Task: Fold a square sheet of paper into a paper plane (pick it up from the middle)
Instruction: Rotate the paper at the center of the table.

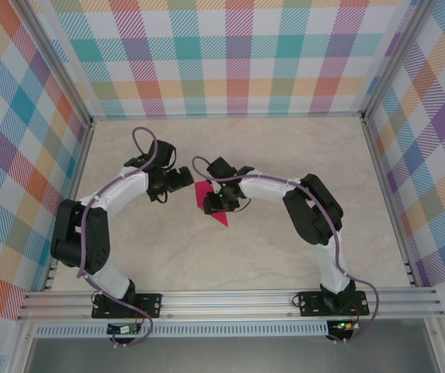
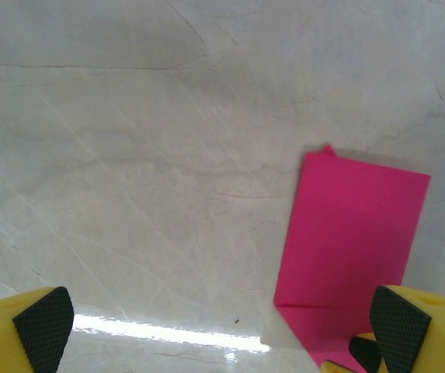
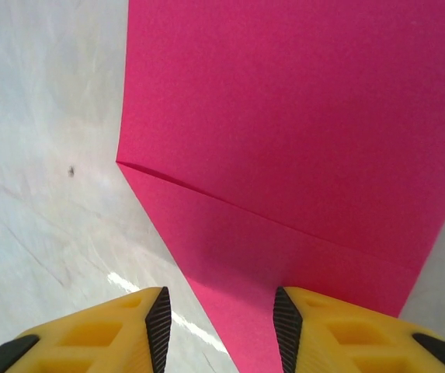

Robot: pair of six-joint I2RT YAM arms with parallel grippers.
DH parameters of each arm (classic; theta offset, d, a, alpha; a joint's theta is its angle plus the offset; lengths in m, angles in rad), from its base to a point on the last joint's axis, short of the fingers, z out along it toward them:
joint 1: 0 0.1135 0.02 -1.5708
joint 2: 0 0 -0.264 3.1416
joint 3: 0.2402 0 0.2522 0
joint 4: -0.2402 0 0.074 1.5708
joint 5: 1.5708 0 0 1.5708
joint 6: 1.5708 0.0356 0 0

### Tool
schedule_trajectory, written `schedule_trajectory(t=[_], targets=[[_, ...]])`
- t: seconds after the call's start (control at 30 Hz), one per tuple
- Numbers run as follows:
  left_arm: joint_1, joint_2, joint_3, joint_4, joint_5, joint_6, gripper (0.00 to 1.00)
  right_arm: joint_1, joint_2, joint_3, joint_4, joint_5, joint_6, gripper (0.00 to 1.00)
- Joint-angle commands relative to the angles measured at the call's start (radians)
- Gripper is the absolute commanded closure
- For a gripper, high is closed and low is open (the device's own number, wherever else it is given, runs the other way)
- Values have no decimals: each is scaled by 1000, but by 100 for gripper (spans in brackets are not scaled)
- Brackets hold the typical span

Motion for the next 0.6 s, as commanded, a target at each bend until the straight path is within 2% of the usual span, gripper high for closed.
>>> schedule_trajectory(t=[0.0, 0.1, 0.2, 0.3, 0.43, 0.57], targets=[[14, -8, -21, 31, 41, 31, 0, -20, -54, -81, -142, -23, -265, 55], [14, -21, -39, 45, 53, 32, 0, -34, -119, -137, -138, -61, -386, 54], [14, -37, -64, 68, 80, 30, 0, -40, -173, -138, -125, -85, -389, 52], [14, -55, -87, 88, 115, 19, 0, -43, -231, -144, -56, -146, -231, 48], [13, -91, -158, 162, 197, -38, 0, -46, -332, -293, 183, -155, 50, 48], [12, -128, -233, 240, 261, -147, 0, -49, -350, -369, 329, -129, 207, 50]])
